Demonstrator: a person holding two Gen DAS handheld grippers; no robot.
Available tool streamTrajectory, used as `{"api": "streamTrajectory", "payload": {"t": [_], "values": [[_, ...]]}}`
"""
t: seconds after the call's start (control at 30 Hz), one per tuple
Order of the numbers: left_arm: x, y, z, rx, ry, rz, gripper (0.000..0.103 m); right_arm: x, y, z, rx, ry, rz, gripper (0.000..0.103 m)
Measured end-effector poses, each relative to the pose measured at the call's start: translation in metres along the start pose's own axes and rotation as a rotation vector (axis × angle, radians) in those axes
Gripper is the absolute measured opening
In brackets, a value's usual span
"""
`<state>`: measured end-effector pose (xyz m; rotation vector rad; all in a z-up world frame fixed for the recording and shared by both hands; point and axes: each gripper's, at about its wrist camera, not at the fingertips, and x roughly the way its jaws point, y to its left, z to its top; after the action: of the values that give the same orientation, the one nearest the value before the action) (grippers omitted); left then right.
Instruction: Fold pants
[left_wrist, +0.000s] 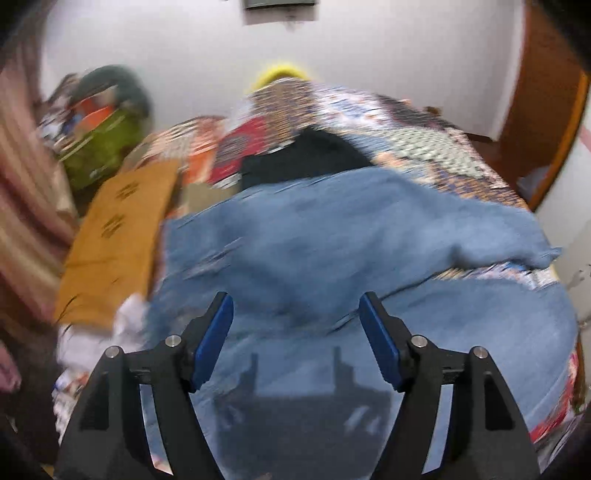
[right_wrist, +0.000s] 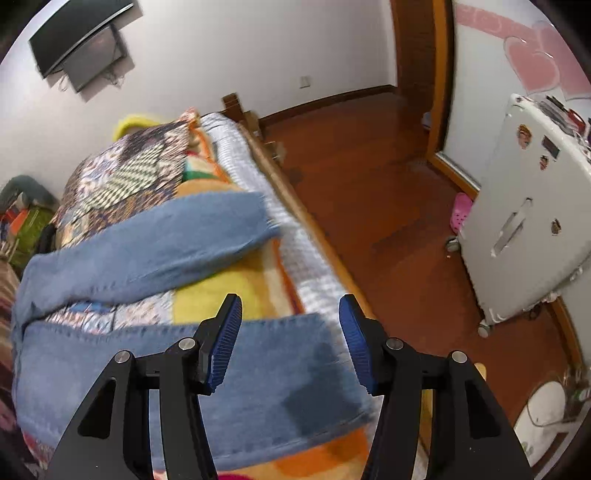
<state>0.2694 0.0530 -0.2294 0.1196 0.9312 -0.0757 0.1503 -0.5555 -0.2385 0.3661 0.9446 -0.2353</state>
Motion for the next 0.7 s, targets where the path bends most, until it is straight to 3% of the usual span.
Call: {"api": "streamTrajectory", "payload": {"t": [0.13, 0.3, 0.43, 0.5, 0.7], "values": [[-0.008, 0.057, -0.044, -0.052, 0.047, 0.094, 0.076, 0.009, 0.026, -0.007, -0.020, 0.014, 0.040, 0.053], [0.018, 0.101, -0.098, -0.159, 0.159, 0.093, 0.077, 0.020, 0.068, -0.014, -0.083, 0.050, 0.101, 0.054], [0.049, 0.117, -0.133, -0.201, 0.244, 0.134, 0.080, 0.026, 0.102, -0.019, -0.146, 0.075, 0.145, 0.054], [0.052, 0.126, -0.145, -0.261, 0.223, 0.103, 0.086, 0.029, 0.115, -0.022, -0.170, 0.084, 0.161, 0.054], [0.038, 0.139, -0.155, -0.332, 0.188, 0.076, 0.086, 0.033, 0.143, -0.028, -0.233, 0.108, 0.177, 0.054]]}}
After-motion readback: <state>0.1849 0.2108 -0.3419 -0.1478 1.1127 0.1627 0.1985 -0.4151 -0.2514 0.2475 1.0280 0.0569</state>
